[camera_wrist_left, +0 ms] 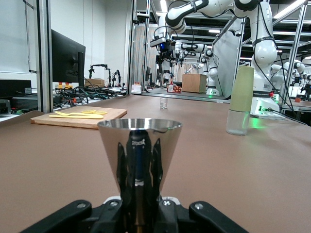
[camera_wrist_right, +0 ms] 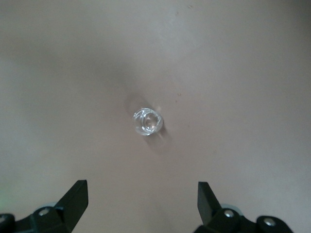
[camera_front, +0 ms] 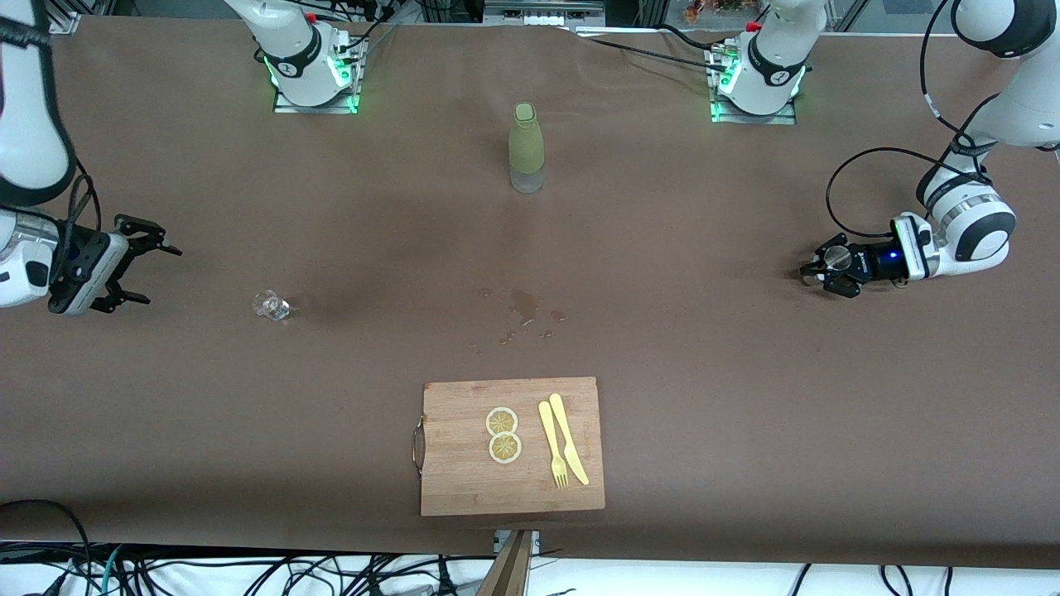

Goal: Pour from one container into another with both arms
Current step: 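Set down the beaker and open the right gripper while the left lowers the jigger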

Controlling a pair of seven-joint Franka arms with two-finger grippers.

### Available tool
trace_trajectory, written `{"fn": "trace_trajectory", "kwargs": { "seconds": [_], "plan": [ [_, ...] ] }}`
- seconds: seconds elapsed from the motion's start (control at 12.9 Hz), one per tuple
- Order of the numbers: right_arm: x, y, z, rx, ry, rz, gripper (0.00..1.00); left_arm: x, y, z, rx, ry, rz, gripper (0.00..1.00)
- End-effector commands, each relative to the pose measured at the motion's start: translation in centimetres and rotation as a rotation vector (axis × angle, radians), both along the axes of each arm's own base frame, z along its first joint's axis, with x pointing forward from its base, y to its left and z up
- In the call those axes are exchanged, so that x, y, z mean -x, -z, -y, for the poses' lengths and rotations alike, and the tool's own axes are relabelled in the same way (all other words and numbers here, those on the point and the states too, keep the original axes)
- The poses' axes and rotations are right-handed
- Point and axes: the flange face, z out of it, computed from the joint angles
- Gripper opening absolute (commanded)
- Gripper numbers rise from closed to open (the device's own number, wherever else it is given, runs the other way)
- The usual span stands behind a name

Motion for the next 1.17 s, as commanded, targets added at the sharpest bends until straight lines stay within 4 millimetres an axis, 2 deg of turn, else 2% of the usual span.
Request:
{"fn": "trace_trajectory", "kwargs": {
  "seconds": [0.0, 0.08, 0.16, 0.23, 0.31, 0.39, 0.47, 0.7, 0.78, 0.85, 1.01, 1.09],
  "plan": [
    [1.7, -3.6, -5.6, 0.149, 0.160, -0.023, 1.00, 0.4, 0.3, -0.7, 0.019, 0.030, 0.102, 0.01],
    [2.0, -4.7, -7.8, 0.184, 0.238, -0.023, 1.00, 0.5, 0.4, -0.7, 0.018, 0.031, 0.106, 0.06],
    [2.4, -5.3, -9.7, 0.208, 0.330, -0.032, 1.00, 0.6, 0.5, -0.9, 0.015, 0.032, 0.104, 0.17],
    [2.7, -6.0, -11.3, 0.231, 0.420, -0.028, 1.00, 0.4, 0.6, -1.0, 0.014, 0.033, 0.103, 0.34],
    [3.0, -6.4, -12.6, 0.252, 0.494, -0.028, 1.00, 0.6, 0.9, -1.0, 0.016, 0.033, 0.096, 0.43],
    [3.3, -7.1, -13.7, 0.271, 0.566, -0.017, 1.00, 0.6, 1.0, -1.0, 0.017, 0.033, 0.094, 0.75],
    [3.4, -7.7, -14.2, 0.276, 0.645, -0.013, 1.00, 0.7, 1.1, -1.0, 0.016, 0.034, 0.094, 1.00],
    [5.0, -10.0, -14.8, 0.296, 0.768, -0.048, 1.00, 0.7, 1.2, -1.1, 0.011, 0.034, 0.087, 1.00],
    [5.5, -11.1, -13.7, 0.300, 0.784, -0.079, 1.00, 0.8, 1.2, -1.2, 0.011, 0.033, 0.086, 1.00],
    [5.9, -11.9, -13.4, 0.306, 0.796, -0.105, 1.00, 0.7, 1.2, -1.1, 0.010, 0.034, 0.086, 1.00],
    [6.1, -15.2, -11.6, 0.283, 0.840, -0.091, 1.00, 0.5, 1.0, -1.5, 0.003, 0.035, 0.090, 1.00],
    [6.0, -16.8, -11.3, 0.276, 0.854, -0.074, 1.00, 0.4, 0.8, -2.3, -0.014, 0.037, 0.091, 1.00]
  ]
}}
